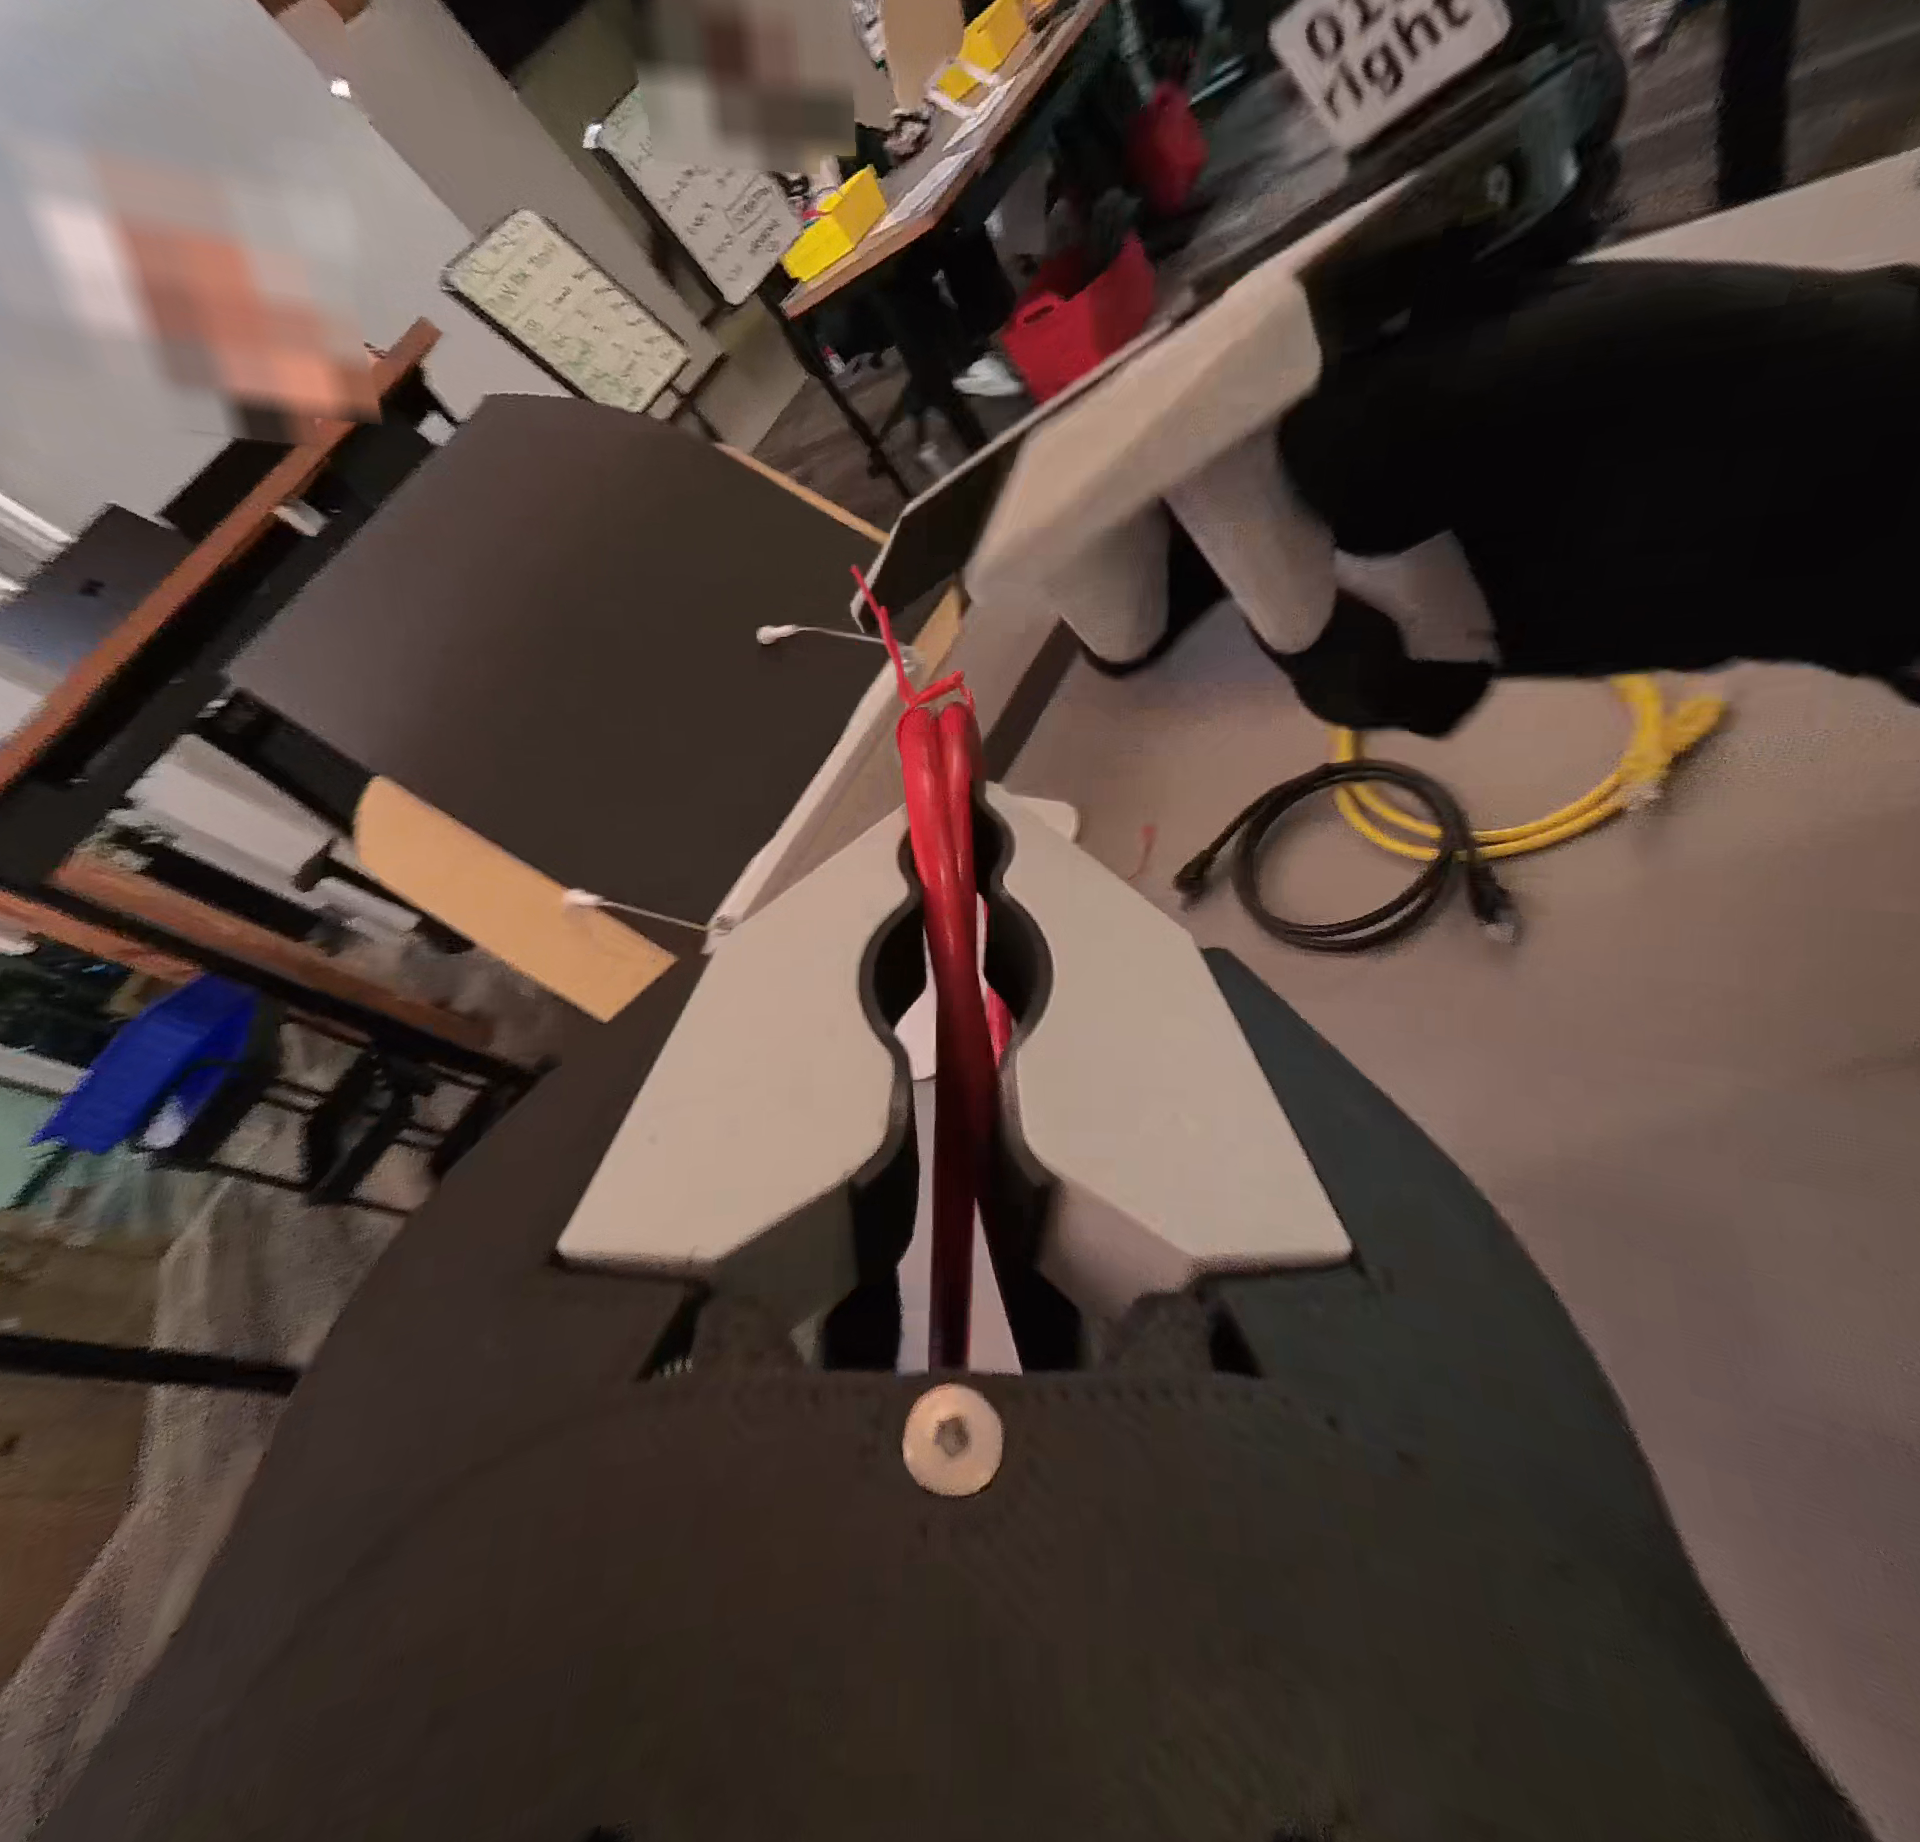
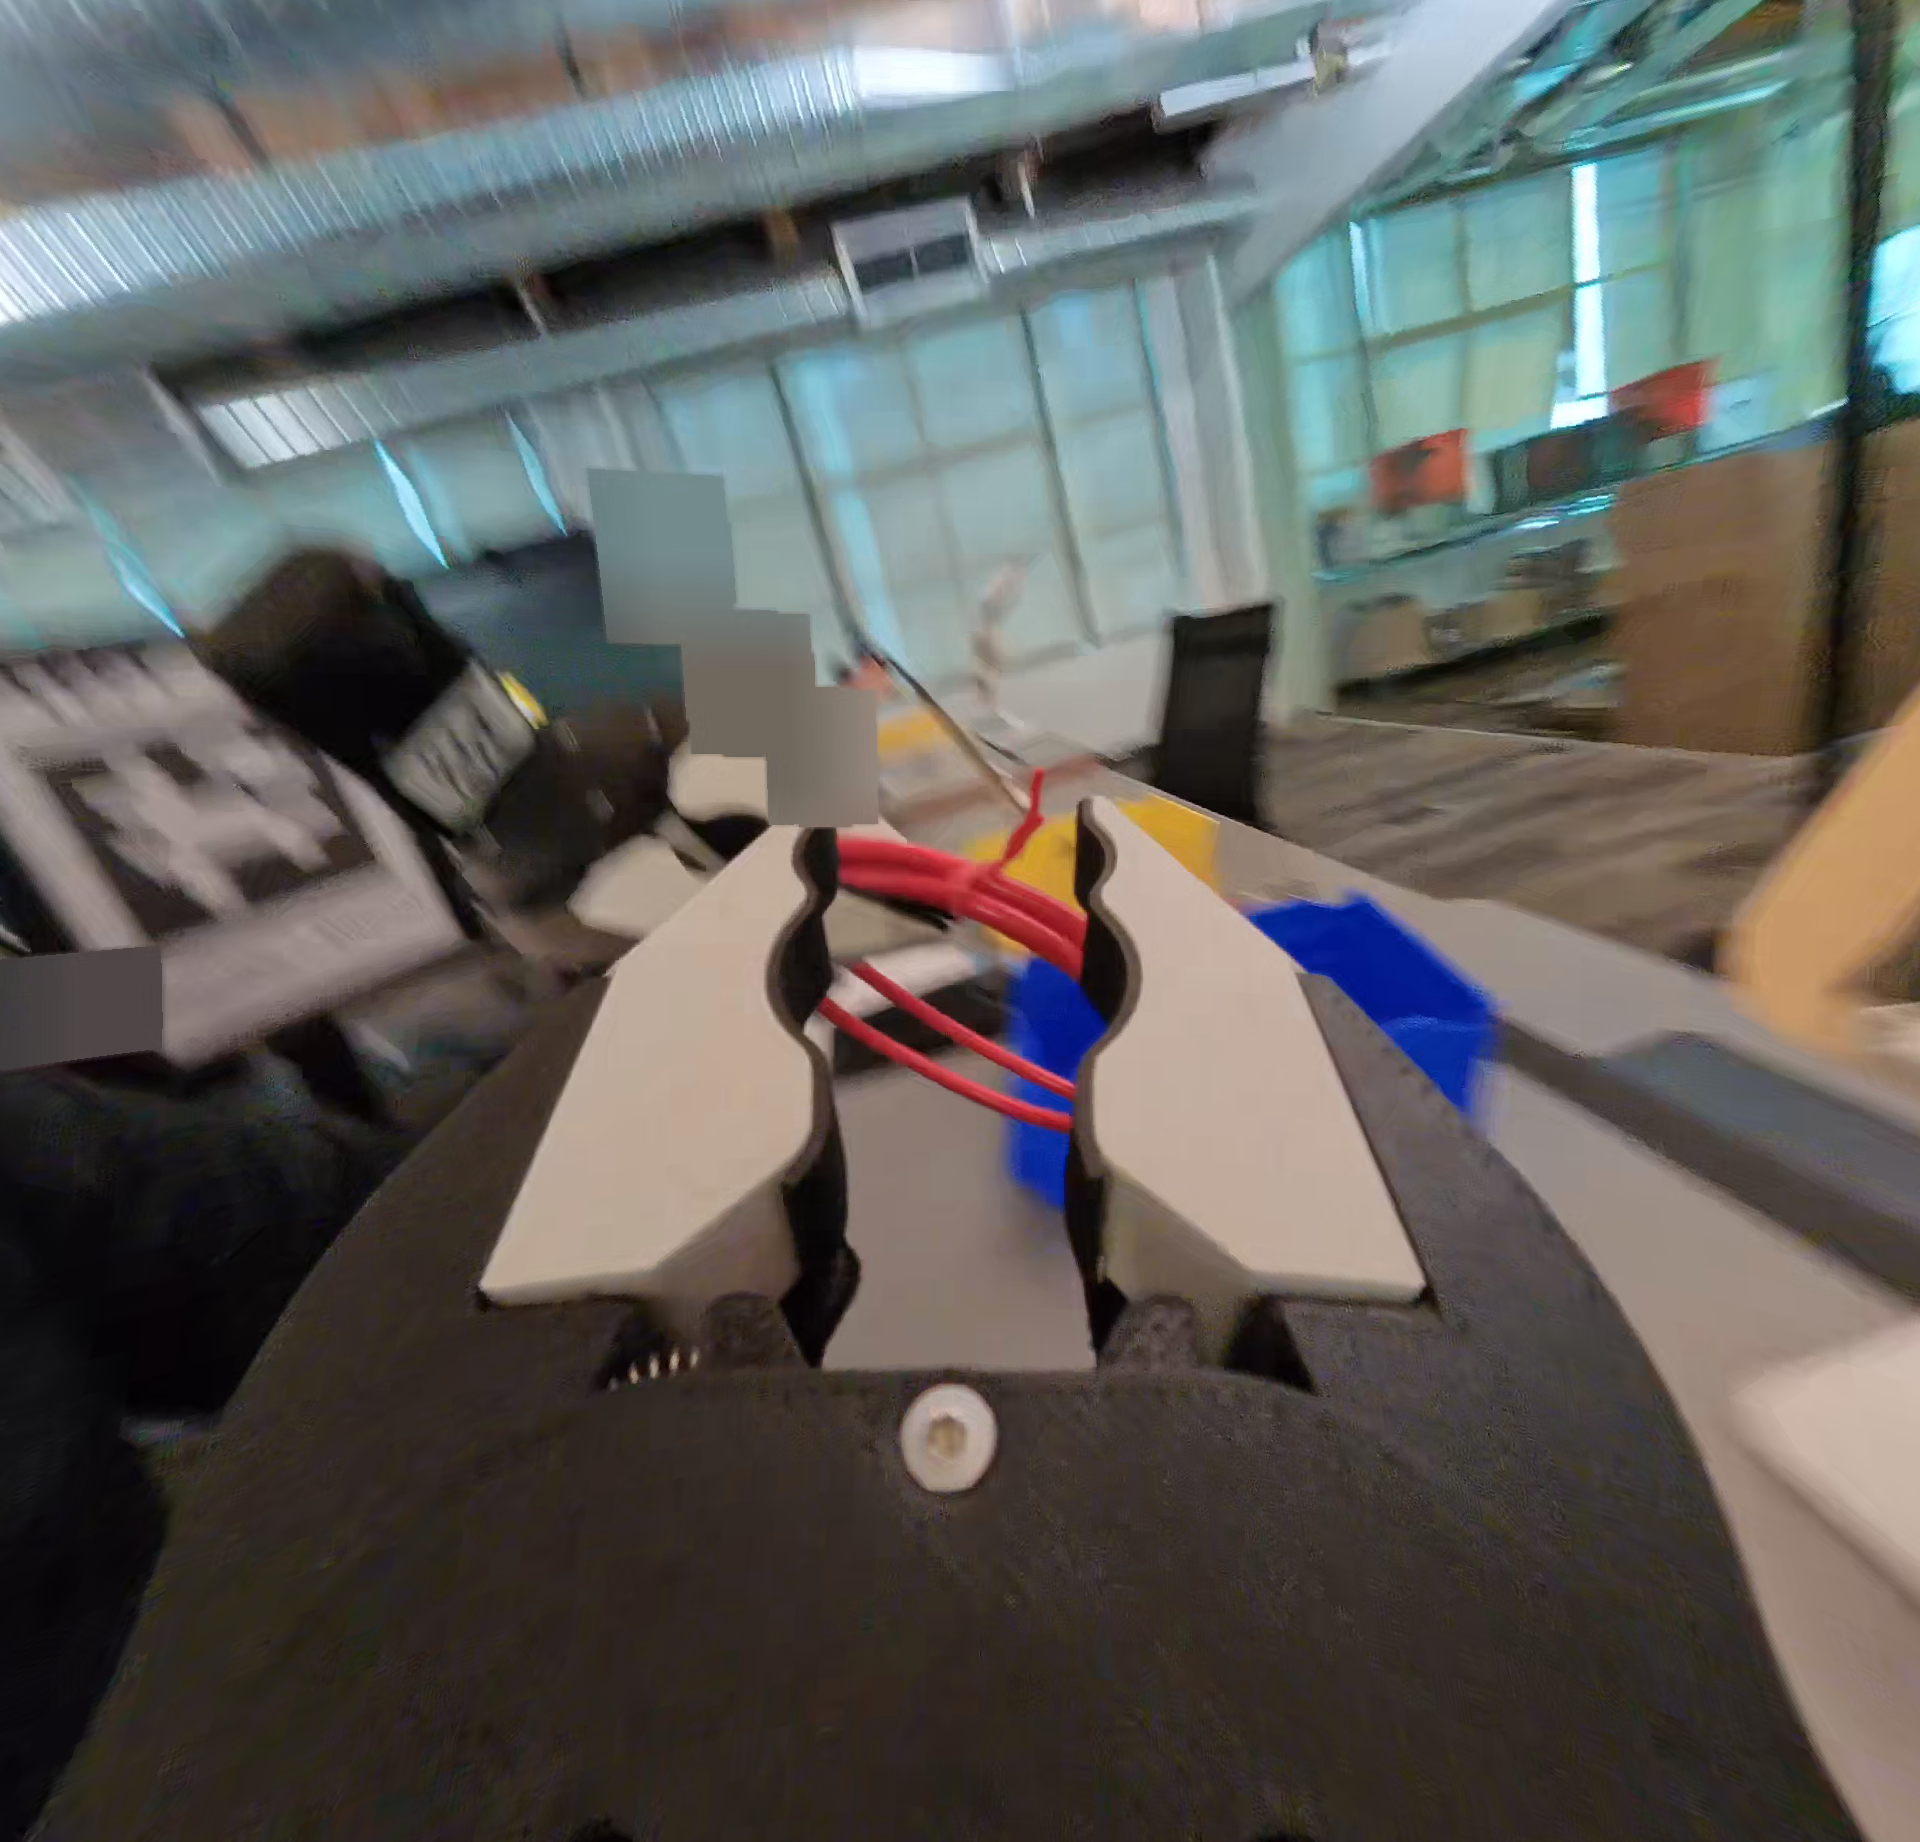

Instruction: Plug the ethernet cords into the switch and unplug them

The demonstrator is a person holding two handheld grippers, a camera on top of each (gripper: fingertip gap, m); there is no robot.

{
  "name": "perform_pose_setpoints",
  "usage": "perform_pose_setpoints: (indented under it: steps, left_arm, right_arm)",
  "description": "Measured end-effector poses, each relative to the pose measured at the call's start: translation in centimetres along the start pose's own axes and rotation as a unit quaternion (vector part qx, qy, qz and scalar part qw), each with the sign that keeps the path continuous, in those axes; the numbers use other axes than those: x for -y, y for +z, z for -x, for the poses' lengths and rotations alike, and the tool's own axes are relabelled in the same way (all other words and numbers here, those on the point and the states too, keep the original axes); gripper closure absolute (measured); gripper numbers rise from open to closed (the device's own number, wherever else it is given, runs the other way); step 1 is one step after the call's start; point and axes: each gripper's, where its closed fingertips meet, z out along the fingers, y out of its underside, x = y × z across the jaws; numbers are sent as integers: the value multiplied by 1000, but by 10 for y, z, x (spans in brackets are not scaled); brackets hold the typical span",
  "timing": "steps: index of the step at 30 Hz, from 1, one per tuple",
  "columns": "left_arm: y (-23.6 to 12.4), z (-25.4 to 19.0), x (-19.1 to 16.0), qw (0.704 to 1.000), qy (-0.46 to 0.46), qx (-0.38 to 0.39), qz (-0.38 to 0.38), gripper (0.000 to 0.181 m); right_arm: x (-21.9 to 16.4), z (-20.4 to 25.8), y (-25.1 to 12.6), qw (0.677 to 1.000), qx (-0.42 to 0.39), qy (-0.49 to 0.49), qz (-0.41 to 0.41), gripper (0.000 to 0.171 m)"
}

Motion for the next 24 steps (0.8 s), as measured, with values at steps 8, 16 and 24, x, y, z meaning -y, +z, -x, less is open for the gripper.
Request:
perform_pose_setpoints:
  steps: [8, 16, 24]
  left_arm:
    - [-22, -34, 11, 971, -103, -210, -42, 180]
    - [-38, -61, 16, 906, -193, -370, -72, 181]
    - [-35, -50, 12, 891, -238, -378, -77, 180]
  right_arm:
    - [-29, 32, -14, 936, 22, -319, 148, 130]
    - [-41, 63, -21, 924, 104, -328, 165, 154]
    - [-45, 52, -32, 852, 36, -463, 240, 137]
